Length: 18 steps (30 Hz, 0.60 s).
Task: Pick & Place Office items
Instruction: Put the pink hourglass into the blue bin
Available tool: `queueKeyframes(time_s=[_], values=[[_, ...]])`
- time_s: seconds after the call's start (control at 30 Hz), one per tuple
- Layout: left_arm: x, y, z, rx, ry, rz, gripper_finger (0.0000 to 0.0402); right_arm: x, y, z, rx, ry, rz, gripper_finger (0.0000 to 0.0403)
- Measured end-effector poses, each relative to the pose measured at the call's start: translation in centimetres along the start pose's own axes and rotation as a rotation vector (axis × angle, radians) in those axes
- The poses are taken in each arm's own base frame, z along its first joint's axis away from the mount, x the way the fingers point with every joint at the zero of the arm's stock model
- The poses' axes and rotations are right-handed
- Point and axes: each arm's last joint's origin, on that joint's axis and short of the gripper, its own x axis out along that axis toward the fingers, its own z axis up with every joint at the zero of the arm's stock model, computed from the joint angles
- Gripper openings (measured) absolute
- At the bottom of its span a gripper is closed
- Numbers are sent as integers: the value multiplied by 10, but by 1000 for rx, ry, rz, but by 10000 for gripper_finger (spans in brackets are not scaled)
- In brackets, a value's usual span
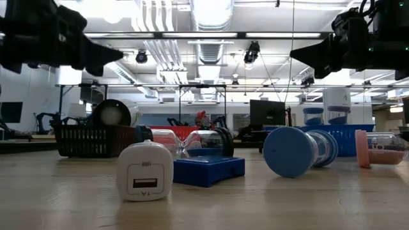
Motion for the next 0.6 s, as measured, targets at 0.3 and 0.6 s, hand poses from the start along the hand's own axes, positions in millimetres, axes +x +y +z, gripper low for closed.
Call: queueKeyframes(time_s=[0.3, 0.6], values=[[-4, -3, -24, 25, 52, -5, 4, 6, 2, 14, 51, -26, 66, 8], [-4, -3, -23, 4, 52, -7, 11, 32, 11, 77, 97, 329, 112, 8]])
